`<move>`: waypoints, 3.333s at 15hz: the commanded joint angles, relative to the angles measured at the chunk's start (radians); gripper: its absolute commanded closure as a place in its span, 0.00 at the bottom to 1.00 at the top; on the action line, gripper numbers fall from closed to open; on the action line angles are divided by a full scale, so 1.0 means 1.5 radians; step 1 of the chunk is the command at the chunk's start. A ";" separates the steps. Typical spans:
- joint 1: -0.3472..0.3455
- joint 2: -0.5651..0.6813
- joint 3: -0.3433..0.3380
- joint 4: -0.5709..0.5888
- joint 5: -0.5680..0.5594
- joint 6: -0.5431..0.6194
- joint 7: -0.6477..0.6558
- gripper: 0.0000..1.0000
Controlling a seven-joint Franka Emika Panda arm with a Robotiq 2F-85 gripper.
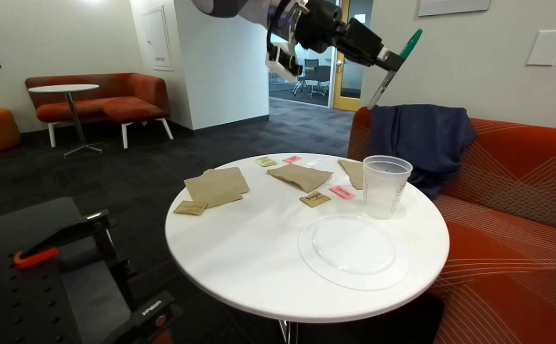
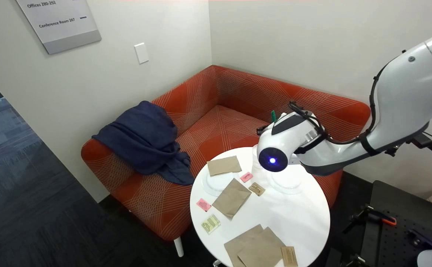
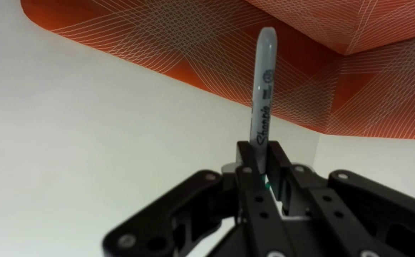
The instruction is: Get the marker from the table and place it in the transparent cup
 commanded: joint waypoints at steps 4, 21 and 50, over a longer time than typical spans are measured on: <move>0.001 0.061 0.006 0.050 -0.034 -0.061 0.113 0.96; 0.003 0.130 0.014 0.078 -0.074 -0.108 0.248 0.96; 0.007 0.283 0.019 0.180 -0.094 -0.164 0.325 0.96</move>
